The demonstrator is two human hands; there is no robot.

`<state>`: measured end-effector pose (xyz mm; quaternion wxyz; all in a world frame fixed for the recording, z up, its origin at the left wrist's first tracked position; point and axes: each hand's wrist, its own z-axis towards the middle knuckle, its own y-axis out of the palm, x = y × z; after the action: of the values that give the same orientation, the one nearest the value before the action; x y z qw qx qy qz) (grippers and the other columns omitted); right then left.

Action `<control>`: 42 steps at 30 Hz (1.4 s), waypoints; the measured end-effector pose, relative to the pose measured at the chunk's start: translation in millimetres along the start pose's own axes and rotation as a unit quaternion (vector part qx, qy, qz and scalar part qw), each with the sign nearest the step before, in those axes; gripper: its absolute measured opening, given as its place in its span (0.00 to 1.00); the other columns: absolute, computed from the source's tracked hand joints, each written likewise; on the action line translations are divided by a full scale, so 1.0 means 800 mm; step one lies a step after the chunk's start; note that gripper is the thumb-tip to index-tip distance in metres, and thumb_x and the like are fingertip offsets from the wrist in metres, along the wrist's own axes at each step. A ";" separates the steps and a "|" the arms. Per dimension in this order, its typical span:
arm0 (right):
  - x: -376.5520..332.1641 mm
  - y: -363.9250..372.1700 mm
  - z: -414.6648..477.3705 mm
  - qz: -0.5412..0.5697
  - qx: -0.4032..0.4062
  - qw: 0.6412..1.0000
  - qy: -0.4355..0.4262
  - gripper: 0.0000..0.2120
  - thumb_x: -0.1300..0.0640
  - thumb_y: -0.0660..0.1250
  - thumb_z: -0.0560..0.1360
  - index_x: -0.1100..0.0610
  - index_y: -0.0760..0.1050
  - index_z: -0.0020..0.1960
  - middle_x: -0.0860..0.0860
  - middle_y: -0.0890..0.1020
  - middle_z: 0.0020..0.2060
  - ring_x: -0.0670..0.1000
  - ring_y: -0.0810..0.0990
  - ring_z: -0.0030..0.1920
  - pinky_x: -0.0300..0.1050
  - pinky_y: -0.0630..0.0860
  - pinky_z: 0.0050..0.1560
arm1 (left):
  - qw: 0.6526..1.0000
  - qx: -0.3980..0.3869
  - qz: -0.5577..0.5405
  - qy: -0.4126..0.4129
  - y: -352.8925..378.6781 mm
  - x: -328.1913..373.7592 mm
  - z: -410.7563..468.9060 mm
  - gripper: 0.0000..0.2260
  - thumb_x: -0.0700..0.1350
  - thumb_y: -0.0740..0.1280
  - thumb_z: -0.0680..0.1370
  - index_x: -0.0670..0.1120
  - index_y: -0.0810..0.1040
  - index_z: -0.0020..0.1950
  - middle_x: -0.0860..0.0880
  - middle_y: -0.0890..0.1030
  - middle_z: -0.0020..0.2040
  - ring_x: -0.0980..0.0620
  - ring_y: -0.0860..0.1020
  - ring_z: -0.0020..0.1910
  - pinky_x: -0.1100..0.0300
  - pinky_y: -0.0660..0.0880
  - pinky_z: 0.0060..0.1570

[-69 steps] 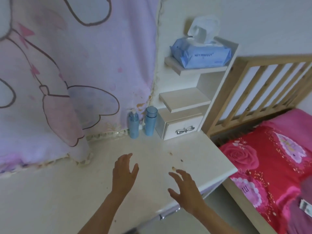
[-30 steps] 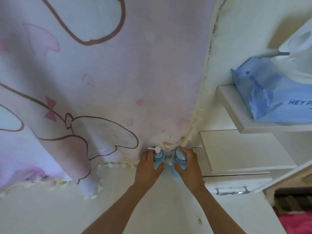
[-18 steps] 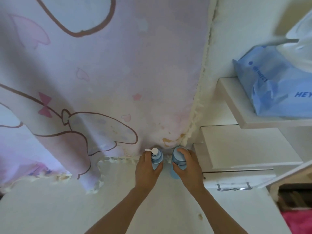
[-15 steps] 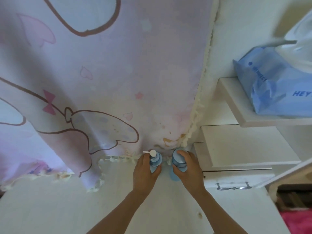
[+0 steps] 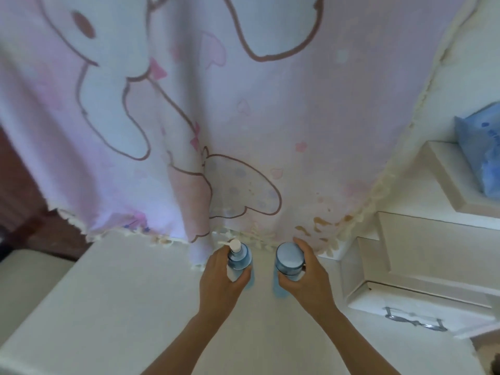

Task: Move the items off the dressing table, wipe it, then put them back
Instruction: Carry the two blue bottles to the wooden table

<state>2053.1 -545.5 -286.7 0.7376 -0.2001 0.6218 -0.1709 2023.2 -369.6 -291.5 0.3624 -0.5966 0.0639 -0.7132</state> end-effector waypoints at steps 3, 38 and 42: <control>-0.022 0.029 -0.007 0.023 -0.052 0.998 -0.031 0.35 0.59 0.76 0.63 0.40 0.61 0.61 0.37 0.71 0.55 0.42 0.73 0.54 0.27 0.68 0.48 | 0.998 0.045 0.020 -0.024 -0.039 -0.014 -0.020 0.15 0.42 0.74 0.68 0.44 0.74 0.52 0.53 0.75 0.44 0.52 0.73 0.42 0.64 0.68 0.41; -0.424 0.505 -0.370 0.095 -0.554 0.758 -0.331 0.31 0.54 0.74 0.65 0.45 0.64 0.64 0.34 0.71 0.52 0.41 0.73 0.53 0.28 0.68 0.51 | 0.774 0.557 0.136 -0.269 -0.624 -0.226 -0.421 0.20 0.39 0.73 0.68 0.49 0.73 0.58 0.62 0.72 0.43 0.47 0.74 0.46 0.54 0.71 0.45; -0.460 0.551 -0.399 0.115 -0.566 0.748 -0.327 0.31 0.54 0.74 0.64 0.44 0.65 0.63 0.32 0.72 0.50 0.37 0.73 0.49 0.25 0.68 0.46 | 0.767 0.552 0.133 -0.300 -0.671 -0.252 -0.451 0.20 0.38 0.73 0.68 0.48 0.73 0.58 0.56 0.75 0.42 0.44 0.76 0.45 0.49 0.75 0.45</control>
<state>1678.0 -8.3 -244.9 0.6613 -0.5517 0.3431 0.3748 1468.1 18.4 -273.0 0.7213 -0.4629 -0.3735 -0.3549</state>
